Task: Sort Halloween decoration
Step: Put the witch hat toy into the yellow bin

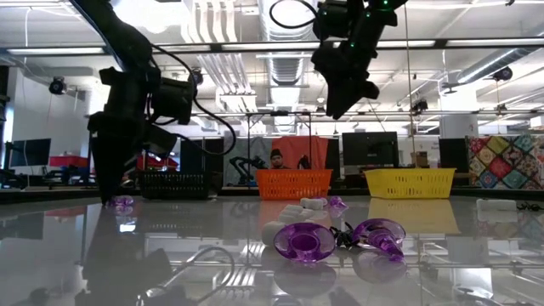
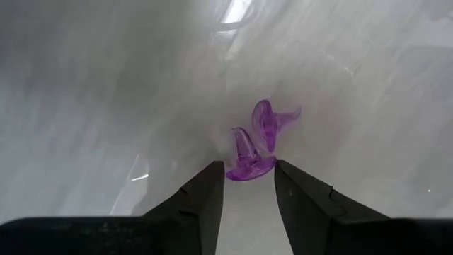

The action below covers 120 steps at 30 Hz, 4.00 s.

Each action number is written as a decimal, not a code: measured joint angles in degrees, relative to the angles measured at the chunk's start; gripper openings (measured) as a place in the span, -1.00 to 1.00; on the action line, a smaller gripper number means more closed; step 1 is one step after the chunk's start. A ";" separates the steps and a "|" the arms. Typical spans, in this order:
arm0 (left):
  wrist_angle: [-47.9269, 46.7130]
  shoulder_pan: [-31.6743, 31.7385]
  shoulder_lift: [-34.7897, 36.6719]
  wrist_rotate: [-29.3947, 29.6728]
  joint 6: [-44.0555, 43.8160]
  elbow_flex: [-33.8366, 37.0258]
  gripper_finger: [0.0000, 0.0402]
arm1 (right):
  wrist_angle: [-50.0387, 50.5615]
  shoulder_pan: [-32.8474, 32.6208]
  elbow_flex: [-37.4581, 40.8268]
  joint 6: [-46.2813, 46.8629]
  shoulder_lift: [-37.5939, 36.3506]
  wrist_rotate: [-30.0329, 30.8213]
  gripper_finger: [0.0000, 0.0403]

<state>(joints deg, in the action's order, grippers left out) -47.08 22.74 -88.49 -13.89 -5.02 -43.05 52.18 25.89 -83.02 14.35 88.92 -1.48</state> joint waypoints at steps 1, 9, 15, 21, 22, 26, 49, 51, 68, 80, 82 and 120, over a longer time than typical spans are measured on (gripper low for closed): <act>0.06 0.00 -0.04 0.02 0.02 0.00 -0.45 | 0.31 0.00 0.00 -0.02 0.00 0.00 -0.46; 0.52 0.00 -0.04 1.54 1.39 0.33 -0.80 | 0.37 0.00 0.00 -1.22 0.00 0.01 -0.46; 0.65 0.00 0.10 1.85 1.60 0.37 -0.97 | 0.37 0.00 -0.02 -1.53 0.00 0.02 -0.46; 2.20 -0.08 1.76 0.04 1.82 0.49 -0.99 | 0.37 0.00 -0.01 -1.53 0.00 0.02 -0.46; 2.02 -0.09 2.42 -0.82 1.87 0.44 -1.00 | 0.38 0.00 -0.01 -1.54 0.00 0.02 -0.46; 1.00 -0.09 5.33 -3.72 1.66 0.13 -1.00 | 0.50 0.00 -0.02 -1.53 0.00 0.04 -0.46; 4.58 -0.04 10.87 -5.64 10.63 -20.03 -1.00 | -13.93 -4.72 -0.02 -2.58 -0.28 -25.32 -0.46; 4.57 -0.04 10.26 -6.81 11.90 -21.85 -1.00 | -18.29 -6.20 -0.02 -1.28 -0.31 -26.97 -0.46; 5.28 -0.04 7.52 -12.74 20.12 -31.34 -1.00 | -35.96 -10.25 -0.07 5.64 0.66 -20.94 -0.46; 9.04 -0.04 7.52 -14.21 19.60 -31.17 -1.00 | -38.01 -10.78 -0.07 5.65 2.08 -20.85 -0.46; 9.26 -0.04 7.52 -14.23 19.54 -31.17 -1.00 | -38.01 -10.80 -0.07 5.64 2.08 -20.87 -0.46; 13.44 -0.04 7.57 -14.20 17.79 -31.06 -1.00 | -41.74 -11.23 0.02 8.35 2.96 -16.44 -0.91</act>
<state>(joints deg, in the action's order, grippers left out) -33.65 22.70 -80.93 -28.09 12.78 -74.11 10.44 14.66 -83.00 22.70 91.89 -17.91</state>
